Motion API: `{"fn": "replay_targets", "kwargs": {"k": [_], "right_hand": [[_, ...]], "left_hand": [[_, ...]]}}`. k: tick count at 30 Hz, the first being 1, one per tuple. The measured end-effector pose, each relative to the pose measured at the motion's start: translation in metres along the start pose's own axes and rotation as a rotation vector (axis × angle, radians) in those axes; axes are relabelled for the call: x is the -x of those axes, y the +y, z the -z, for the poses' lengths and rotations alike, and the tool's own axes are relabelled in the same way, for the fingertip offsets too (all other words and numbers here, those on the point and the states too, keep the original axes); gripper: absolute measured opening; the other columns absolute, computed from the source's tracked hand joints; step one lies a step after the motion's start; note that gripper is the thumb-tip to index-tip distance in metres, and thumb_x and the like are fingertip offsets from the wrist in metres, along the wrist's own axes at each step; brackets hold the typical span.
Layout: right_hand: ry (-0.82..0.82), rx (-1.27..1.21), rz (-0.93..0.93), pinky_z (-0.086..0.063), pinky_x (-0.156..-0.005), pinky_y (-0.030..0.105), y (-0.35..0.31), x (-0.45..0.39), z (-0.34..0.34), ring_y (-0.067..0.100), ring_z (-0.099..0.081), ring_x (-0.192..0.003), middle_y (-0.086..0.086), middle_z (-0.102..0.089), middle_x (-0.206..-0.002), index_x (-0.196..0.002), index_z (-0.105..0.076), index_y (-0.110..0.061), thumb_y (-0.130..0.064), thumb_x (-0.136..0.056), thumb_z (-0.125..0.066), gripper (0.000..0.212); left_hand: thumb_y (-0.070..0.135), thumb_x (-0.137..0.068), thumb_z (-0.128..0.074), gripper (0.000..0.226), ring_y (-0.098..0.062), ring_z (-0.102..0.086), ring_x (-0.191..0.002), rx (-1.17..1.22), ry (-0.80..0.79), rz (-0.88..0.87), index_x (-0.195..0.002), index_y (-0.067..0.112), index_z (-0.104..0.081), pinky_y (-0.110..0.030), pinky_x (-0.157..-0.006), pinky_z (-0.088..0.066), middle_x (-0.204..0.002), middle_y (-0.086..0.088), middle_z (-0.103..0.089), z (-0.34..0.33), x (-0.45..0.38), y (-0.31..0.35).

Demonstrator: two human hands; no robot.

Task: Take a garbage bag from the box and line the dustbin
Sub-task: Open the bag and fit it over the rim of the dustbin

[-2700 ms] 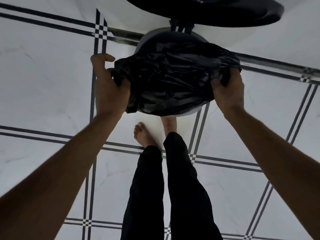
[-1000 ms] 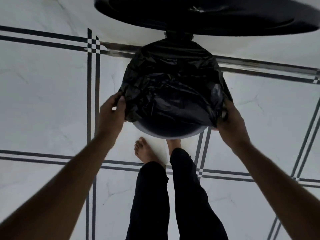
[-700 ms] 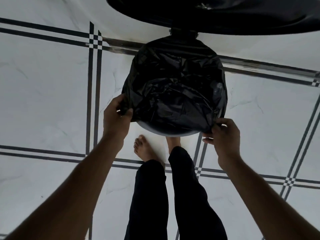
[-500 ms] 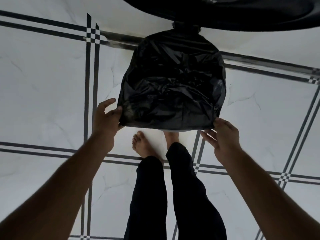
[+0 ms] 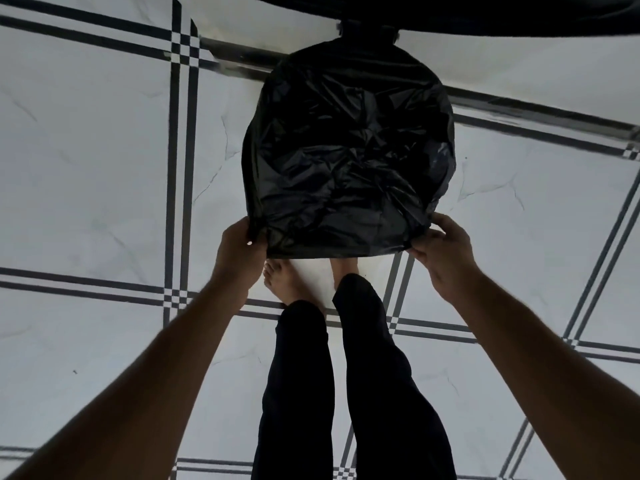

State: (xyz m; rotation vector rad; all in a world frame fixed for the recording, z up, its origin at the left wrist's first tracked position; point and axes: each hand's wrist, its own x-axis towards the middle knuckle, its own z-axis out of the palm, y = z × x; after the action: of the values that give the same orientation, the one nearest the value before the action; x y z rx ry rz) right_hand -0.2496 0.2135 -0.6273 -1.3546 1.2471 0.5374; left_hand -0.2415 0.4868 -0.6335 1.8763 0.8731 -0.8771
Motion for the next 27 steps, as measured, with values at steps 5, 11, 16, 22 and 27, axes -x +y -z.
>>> {"fn": "replay_targets", "kwargs": {"k": [5,11,16,22,27], "right_hand": [[0.093,0.163,-0.002,-0.050,-0.063,0.021,-0.010,-0.027,-0.007,0.015,-0.055,-0.063,0.004,-0.062,-0.071,-0.077,-0.064,-0.018,0.015,-0.085,-0.055,0.035],[0.094,0.077,-0.037,-0.053,-0.052,0.017,-0.022,-0.044,-0.013,0.011,-0.059,-0.061,0.004,-0.062,-0.073,-0.077,-0.060,-0.011,0.008,-0.093,-0.047,0.028],[0.050,-0.185,-0.113,-0.061,-0.078,0.034,-0.024,-0.025,-0.009,0.023,-0.073,-0.083,0.009,-0.074,-0.088,-0.091,-0.066,-0.005,-0.003,-0.093,-0.045,0.021],[0.321,0.581,0.839,-0.049,-0.089,0.033,-0.041,0.020,-0.029,0.019,-0.058,-0.102,-0.006,-0.054,-0.106,-0.106,-0.061,-0.013,-0.008,-0.083,-0.051,0.026],[-0.111,1.035,1.122,-0.046,-0.092,0.033,-0.056,-0.007,-0.107,0.028,-0.058,-0.106,0.011,-0.066,-0.110,-0.115,-0.064,-0.007,-0.024,-0.095,-0.045,0.032]], "left_hand": [[0.020,-0.100,-0.052,0.017,-0.029,-0.061,-0.084,-0.278,0.137,-0.094,-0.097,0.011,-0.067,-0.034,-0.065,-0.045,-0.088,-0.003,-0.070,0.000,-0.010,-0.007],[0.024,-0.085,-0.077,0.019,-0.029,-0.072,-0.077,-0.243,0.222,0.065,-0.075,0.020,-0.061,-0.040,-0.074,-0.060,-0.087,-0.010,-0.074,0.011,-0.045,-0.009],[-0.003,-0.095,-0.060,0.014,-0.014,-0.073,-0.068,0.437,-0.072,0.175,-0.089,0.010,-0.062,-0.024,-0.068,-0.063,-0.092,-0.015,-0.070,0.025,-0.048,0.016],[0.048,-0.104,-0.039,0.045,-0.016,-0.073,-0.100,0.719,-0.239,0.182,-0.110,0.014,-0.068,-0.030,-0.086,-0.059,-0.108,-0.002,-0.076,0.041,-0.029,0.020],[0.029,-0.101,-0.055,0.017,-0.012,-0.071,-0.093,0.764,-0.225,0.085,-0.090,0.019,-0.063,-0.030,-0.086,-0.057,-0.093,0.007,-0.075,0.021,-0.025,0.009]]}}
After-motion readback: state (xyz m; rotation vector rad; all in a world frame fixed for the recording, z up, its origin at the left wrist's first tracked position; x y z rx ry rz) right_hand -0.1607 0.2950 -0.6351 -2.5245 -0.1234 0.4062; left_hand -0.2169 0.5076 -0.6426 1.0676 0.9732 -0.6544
